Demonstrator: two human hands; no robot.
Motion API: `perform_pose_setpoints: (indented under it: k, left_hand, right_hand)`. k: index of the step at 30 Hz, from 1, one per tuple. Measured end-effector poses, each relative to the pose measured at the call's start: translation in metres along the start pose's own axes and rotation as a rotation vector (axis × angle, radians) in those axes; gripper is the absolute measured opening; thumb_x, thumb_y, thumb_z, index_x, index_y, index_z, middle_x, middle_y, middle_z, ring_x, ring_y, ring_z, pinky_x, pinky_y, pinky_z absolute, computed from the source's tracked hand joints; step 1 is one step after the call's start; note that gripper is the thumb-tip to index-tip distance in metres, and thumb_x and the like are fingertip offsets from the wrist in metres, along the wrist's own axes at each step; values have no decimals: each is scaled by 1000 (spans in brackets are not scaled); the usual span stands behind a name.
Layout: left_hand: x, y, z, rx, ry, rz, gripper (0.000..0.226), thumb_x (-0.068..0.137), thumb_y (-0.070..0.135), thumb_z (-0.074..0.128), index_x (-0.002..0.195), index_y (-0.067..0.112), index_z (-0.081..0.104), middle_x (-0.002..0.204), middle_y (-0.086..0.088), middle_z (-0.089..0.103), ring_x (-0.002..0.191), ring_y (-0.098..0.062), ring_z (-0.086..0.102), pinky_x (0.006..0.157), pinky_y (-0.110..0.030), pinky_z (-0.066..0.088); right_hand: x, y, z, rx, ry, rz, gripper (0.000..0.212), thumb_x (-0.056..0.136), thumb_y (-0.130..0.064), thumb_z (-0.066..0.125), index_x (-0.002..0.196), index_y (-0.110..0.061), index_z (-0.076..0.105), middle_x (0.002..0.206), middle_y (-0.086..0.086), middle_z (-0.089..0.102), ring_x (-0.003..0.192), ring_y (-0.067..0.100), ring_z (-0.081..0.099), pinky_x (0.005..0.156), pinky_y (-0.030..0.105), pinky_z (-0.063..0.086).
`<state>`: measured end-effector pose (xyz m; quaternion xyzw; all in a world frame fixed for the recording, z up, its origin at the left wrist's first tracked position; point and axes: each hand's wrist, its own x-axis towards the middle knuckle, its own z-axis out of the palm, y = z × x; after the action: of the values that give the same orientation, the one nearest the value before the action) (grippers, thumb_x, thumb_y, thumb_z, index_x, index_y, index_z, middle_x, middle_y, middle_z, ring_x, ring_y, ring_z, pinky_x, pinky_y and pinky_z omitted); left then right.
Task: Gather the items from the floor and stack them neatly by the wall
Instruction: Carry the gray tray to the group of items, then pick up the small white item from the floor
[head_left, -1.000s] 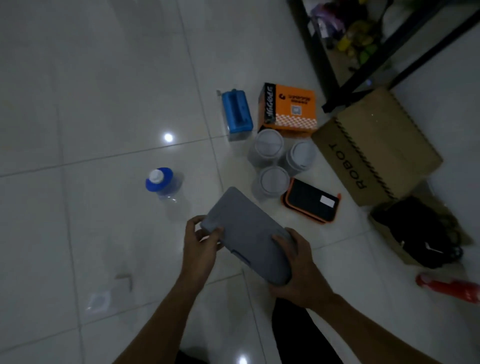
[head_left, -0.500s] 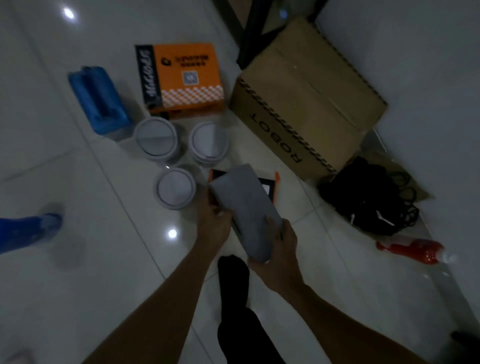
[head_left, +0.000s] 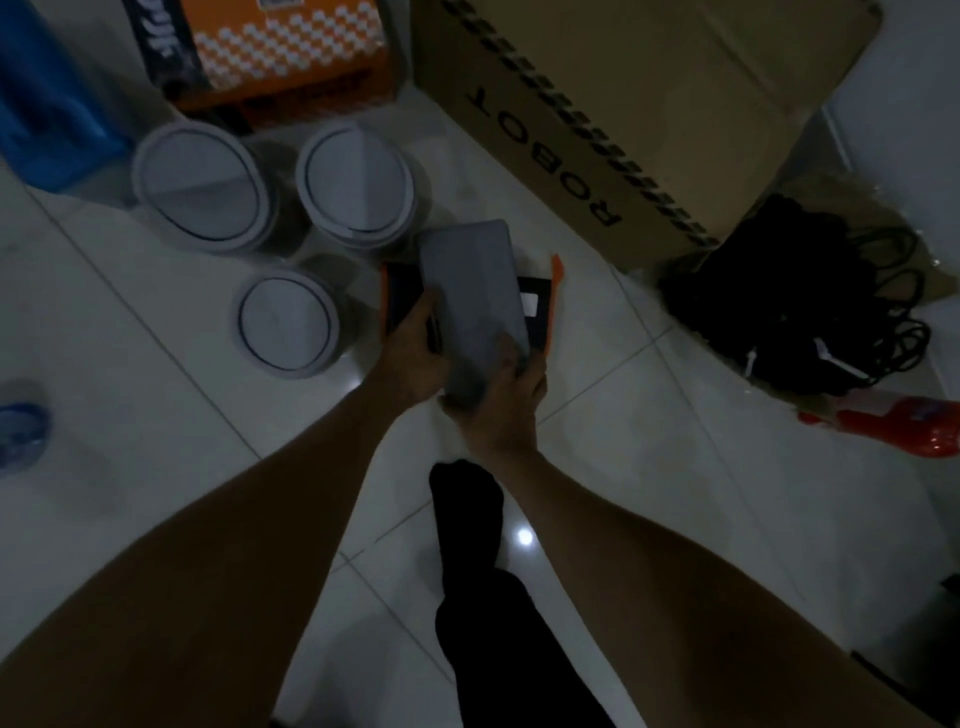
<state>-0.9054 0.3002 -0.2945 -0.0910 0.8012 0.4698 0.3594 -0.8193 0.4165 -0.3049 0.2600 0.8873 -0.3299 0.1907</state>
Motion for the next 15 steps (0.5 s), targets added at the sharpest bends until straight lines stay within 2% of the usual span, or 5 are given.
perform_pose_setpoints:
  k: [3, 6, 9, 12, 15]
  left_hand:
    - [-22, -8, -5, -58, -79, 62, 65, 88, 2, 67, 145, 20, 42, 137, -1, 56, 122, -11, 57, 103, -31, 48]
    - [-47, -16, -12, -126, -61, 111, 57, 92, 1, 64, 139, 25, 42, 129, 15, 51, 104, 17, 50, 93, -6, 42]
    - [-77, -33, -20, -111, -41, 59, 52, 95, 2, 58, 143, 15, 45, 133, 6, 48, 118, -2, 44, 92, 2, 30]
    - [-116, -58, -31, -117, -3, 30, 50, 94, 6, 60, 142, 12, 48, 140, -3, 50, 122, -7, 42, 101, -7, 25]
    - [-166, -90, -46, -154, 145, 17, 46, 89, 5, 65, 134, 10, 57, 133, -7, 57, 123, -15, 51, 106, -11, 30]
  right_hand:
    - [-2, 2, -2, 11, -70, 17, 107, 73, -37, 85, 156, -27, 19, 158, 11, 10, 142, 35, 22, 114, 45, 37]
    - [-14, 3, -10, -68, -124, -37, 99, 77, -32, 83, 156, -18, 25, 159, 15, 15, 145, 35, 21, 117, 43, 31]
    - [-34, -3, -17, -187, -124, -127, 96, 78, -31, 82, 156, -18, 27, 158, 17, 18, 145, 35, 20, 116, 46, 28]
    - [-60, -21, -11, -263, -157, -262, 87, 83, -32, 78, 155, -16, 31, 158, 18, 21, 146, 35, 21, 119, 52, 28]
    - [-94, -42, 9, -337, -249, -415, 80, 86, -31, 74, 153, -18, 34, 160, 17, 20, 148, 31, 18, 118, 49, 30]
